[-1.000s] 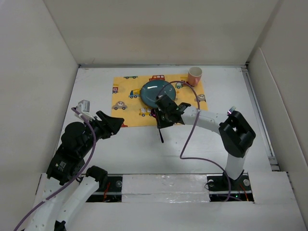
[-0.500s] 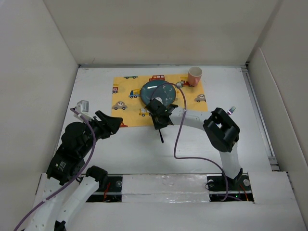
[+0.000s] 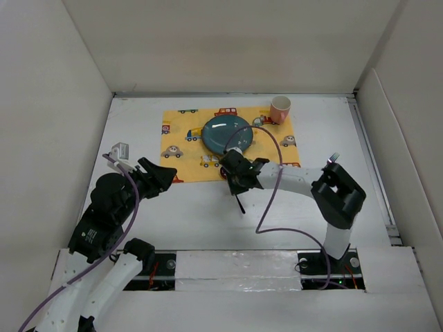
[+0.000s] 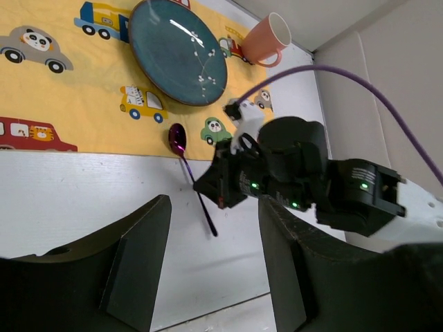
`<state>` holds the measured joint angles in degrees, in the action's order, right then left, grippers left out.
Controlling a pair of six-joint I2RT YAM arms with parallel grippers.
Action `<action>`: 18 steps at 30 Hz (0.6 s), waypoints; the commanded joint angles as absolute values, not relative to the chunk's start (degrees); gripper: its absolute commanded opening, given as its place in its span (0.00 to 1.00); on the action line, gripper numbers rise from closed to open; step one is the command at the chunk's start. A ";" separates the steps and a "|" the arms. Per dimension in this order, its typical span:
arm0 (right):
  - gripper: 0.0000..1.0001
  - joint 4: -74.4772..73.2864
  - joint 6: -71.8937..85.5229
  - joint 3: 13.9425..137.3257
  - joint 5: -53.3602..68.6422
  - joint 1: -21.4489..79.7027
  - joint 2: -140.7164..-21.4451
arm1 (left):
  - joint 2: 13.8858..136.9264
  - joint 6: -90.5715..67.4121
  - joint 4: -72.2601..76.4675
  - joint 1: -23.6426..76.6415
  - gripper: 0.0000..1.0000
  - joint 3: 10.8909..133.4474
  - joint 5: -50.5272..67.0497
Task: Set the dinner table for one person
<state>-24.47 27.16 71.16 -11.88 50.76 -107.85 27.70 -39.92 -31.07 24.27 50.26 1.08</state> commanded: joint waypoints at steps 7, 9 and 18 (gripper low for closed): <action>0.00 -25.66 26.37 72.24 -7.73 40.53 -89.91 | 29.79 -39.46 -26.72 24.08 0.50 50.28 1.75; 0.00 -25.58 24.01 74.70 -7.74 35.80 -91.14 | 30.06 -39.46 -26.37 24.08 0.50 50.27 2.02; 0.00 -26.71 15.92 89.55 -8.17 23.65 -108.09 | 28.83 -39.90 -27.86 24.08 0.50 50.63 1.85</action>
